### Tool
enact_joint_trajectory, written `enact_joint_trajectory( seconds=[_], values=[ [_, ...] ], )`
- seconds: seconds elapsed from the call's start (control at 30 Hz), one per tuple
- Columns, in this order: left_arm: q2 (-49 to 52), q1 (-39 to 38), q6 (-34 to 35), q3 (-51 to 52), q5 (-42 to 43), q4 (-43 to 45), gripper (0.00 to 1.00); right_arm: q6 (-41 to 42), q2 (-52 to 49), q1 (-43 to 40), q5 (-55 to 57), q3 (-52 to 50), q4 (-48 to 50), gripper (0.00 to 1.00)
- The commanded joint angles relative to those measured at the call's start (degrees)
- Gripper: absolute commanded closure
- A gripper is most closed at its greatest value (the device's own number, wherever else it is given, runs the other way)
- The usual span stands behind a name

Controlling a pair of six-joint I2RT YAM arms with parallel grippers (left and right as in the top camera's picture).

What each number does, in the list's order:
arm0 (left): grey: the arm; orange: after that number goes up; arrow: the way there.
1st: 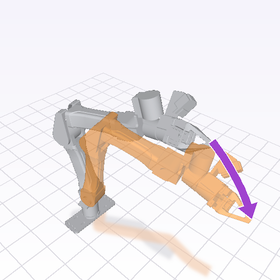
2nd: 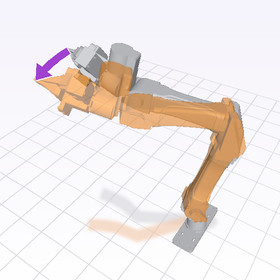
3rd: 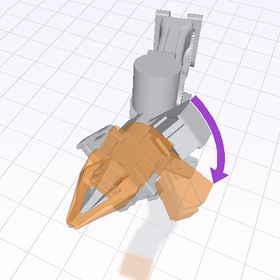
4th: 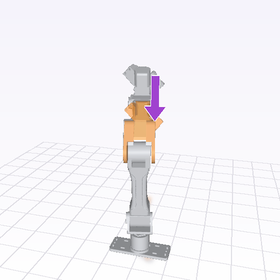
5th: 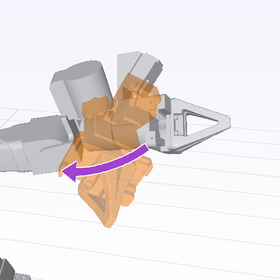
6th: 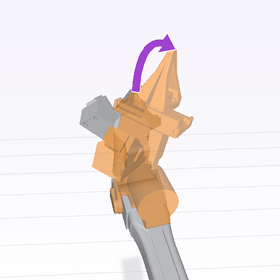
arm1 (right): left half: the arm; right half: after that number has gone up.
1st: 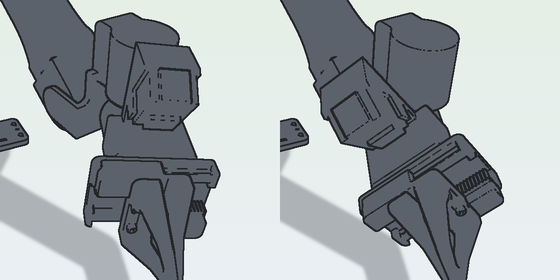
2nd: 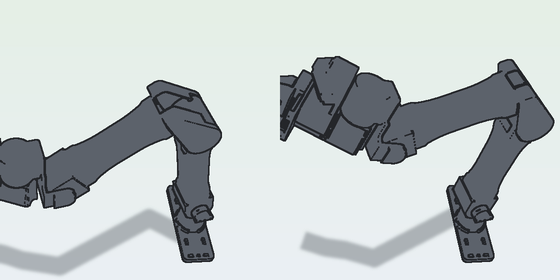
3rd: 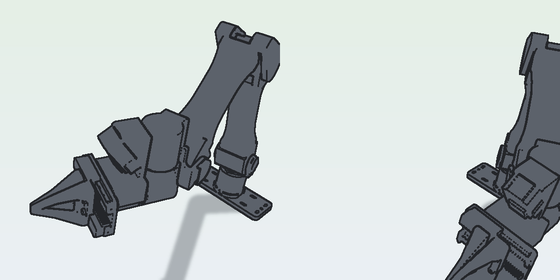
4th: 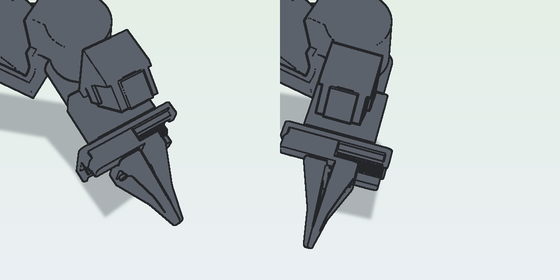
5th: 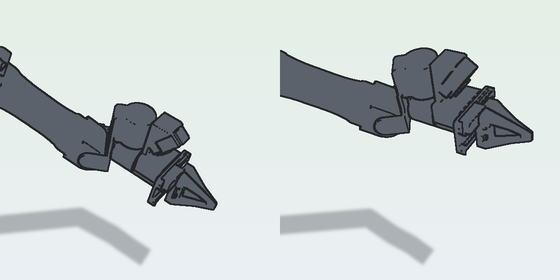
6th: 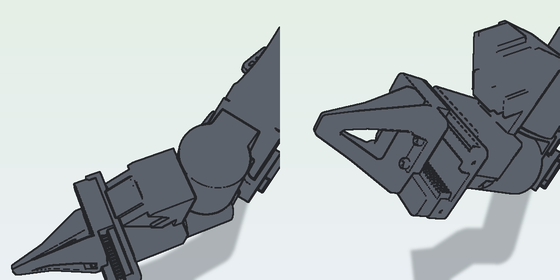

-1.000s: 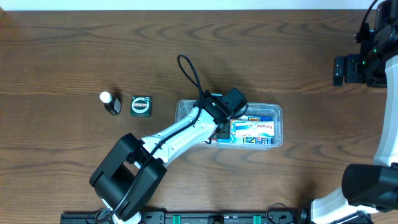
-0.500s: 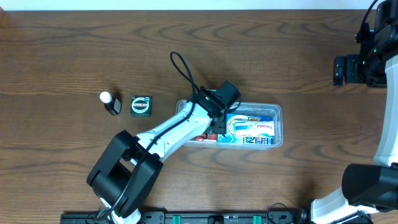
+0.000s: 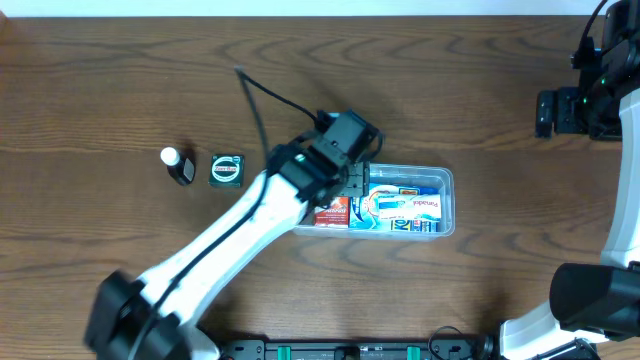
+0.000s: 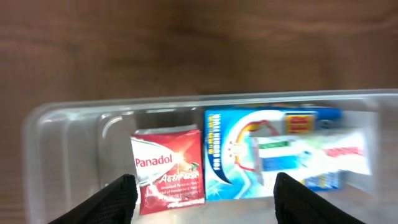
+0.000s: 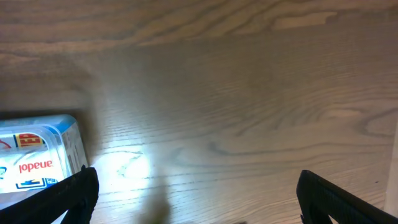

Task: Pack container
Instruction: 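Move left gripper to the green Zam-Buk tin and grasp it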

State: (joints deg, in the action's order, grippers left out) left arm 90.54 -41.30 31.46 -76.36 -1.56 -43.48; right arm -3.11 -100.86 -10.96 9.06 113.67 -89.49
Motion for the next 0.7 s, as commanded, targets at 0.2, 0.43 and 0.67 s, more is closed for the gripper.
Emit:
enact_joint_trajectory(
  seconds=[0.2,0.43,0.67],
  values=[
    [-7.37,7.50,-8.96,-1.22,-6.51,-7.54,0.28,0.72,0.87,-0.26,0.59,0.66,-0.04,0.01],
    [-4.50,20.13,-12.33,-1.11,-6.58,-12.22,0.28,0.72,0.87,-0.28,0.59,0.66,-0.04,0.01],
    [1.05,27.32,-17.62,-1.11,-6.60,-11.30,0.28,0.72,0.87,-0.26,0.59,0.66,-0.04,0.01]
  ],
)
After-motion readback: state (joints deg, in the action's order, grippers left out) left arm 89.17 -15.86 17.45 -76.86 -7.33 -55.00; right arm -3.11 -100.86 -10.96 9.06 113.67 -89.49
